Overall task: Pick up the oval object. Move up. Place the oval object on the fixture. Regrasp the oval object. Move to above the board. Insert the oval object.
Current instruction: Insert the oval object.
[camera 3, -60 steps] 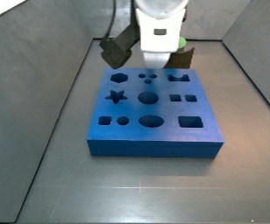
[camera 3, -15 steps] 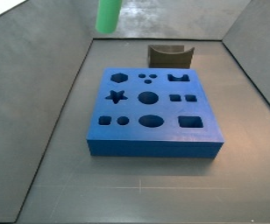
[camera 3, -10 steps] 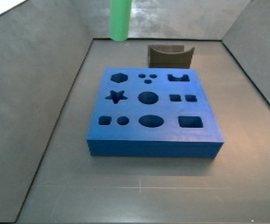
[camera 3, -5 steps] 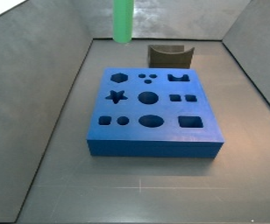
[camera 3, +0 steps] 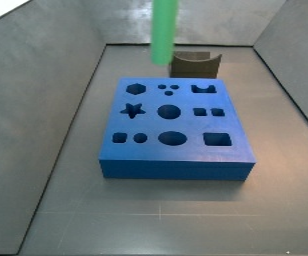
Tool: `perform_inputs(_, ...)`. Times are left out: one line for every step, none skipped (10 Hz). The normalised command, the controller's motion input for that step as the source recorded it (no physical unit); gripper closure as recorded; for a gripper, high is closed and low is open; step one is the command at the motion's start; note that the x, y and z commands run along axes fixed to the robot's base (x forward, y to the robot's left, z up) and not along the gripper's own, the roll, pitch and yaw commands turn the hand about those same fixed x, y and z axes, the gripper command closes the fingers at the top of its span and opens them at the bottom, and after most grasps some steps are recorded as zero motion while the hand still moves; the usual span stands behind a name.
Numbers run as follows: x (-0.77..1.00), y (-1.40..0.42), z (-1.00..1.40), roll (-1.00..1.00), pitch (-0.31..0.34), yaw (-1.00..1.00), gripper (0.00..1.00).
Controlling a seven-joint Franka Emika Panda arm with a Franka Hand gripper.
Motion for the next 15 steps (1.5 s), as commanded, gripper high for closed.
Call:
perform_inputs(0.0, 0.0, -0.19, -0.05, -0.114, -1.0, 1.0)
perform_inputs(0.0, 0.0, -0.16, -0.05, -0.084, -1.0, 1.0)
perform_inputs(0.0, 0.0, -0.17, -0.04, -0.059, -1.0, 1.0)
perform_inputs(0.0, 0.0, -0.18, -0.04, -0.053, -1.0, 1.0)
perform_inputs(0.0, -0.04, -0.24, -0.03, -0.051, -1.0, 1.0)
perform_inputs(0.0, -0.24, -0.31, -0.03, -0.13, -0.89, 1.0)
perform_inputs(0.0, -0.29, -0.33, -0.01, -0.116, -0.85, 1.0)
perform_inputs(0.0, -0.32, -0.32, -0.01, -0.099, -0.79, 1.0)
perform_inputs(0.0, -0.29, -0.29, -0.02, -0.064, -0.81, 1.0)
perform_inputs(0.0, -0.18, -0.29, -0.02, -0.017, -0.93, 1.0)
perform_inputs(0.0, 0.0, -0.33, -0.04, 0.0, -1.0, 1.0)
perform_inputs(0.0, 0.0, -0.32, -0.04, 0.0, -1.0, 1.0)
perform_inputs(0.02, 0.0, -0.27, -0.06, 0.0, -1.0, 1.0)
perform_inputs(0.08, 0.0, -0.35, -0.04, 0.0, -0.98, 1.0)
perform_inputs(0.1, 0.0, -0.35, -0.05, 0.0, -0.97, 1.0)
